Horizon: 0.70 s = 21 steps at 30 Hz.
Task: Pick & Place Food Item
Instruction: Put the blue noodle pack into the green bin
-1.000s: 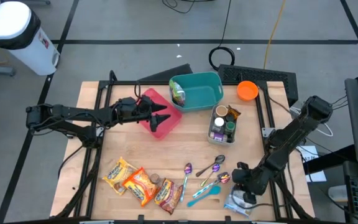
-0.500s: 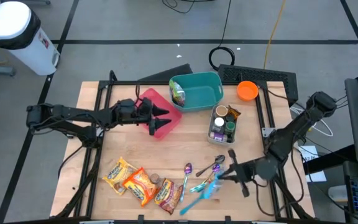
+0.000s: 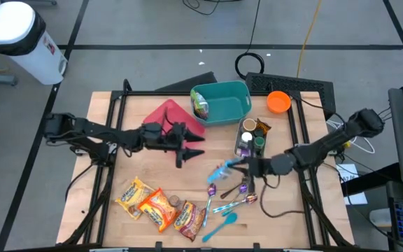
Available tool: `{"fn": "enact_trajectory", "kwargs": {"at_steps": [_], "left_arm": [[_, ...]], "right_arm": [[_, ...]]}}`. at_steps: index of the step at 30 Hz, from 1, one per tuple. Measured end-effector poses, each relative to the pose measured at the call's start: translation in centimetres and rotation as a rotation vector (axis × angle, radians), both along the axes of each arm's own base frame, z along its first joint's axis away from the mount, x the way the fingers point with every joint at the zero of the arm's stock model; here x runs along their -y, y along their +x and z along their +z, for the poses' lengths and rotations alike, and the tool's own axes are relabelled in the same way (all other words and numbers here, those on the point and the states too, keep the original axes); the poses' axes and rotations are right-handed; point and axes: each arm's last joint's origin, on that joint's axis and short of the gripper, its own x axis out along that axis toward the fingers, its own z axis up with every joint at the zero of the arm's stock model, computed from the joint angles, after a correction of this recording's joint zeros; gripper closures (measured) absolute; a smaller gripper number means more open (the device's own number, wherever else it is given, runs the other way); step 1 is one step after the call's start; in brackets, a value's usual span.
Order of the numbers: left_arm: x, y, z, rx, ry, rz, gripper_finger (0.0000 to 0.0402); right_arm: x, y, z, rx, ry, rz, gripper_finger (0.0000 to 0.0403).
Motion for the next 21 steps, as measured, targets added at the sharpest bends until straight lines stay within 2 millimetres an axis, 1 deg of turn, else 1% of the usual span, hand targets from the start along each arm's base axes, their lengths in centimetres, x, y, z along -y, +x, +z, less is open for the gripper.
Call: {"fn": "enact_trajectory", "kwargs": {"at_steps": [3,6,8,10,16,21], "left_arm": [[0.8,1.7,0.8,-0.066,0.022,-0.001,0.0117],[1.5,2.9,1.1,-0.173,0.064,0.034,0.0117],[1.9,3.5,1.0,-0.252,0.094,0.058,0.0117],[2.2,4.0,1.1,-0.292,0.117,0.063,0.0117],[3.2,4.6,0.4,-0.322,0.16,0.026,0.0117],[3.6,4.6,0.6,-0.307,0.139,-0.057,0.0117]], "right_arm": [[0.9,0.7,-0.5,-0.013,-0.01,-0.044,0.0403],[1.5,1.4,-0.6,0.007,-0.006,-0.074,0.0403],[1.6,1.6,-0.8,0.002,-0.014,-0.08,0.0403],[1.7,1.8,-0.9,0.008,-0.019,-0.085,0.0403],[1.7,1.8,-1.0,0.006,-0.02,-0.085,0.0403],[1.7,1.8,-1.0,0.006,-0.02,-0.085,0.0403]]}}
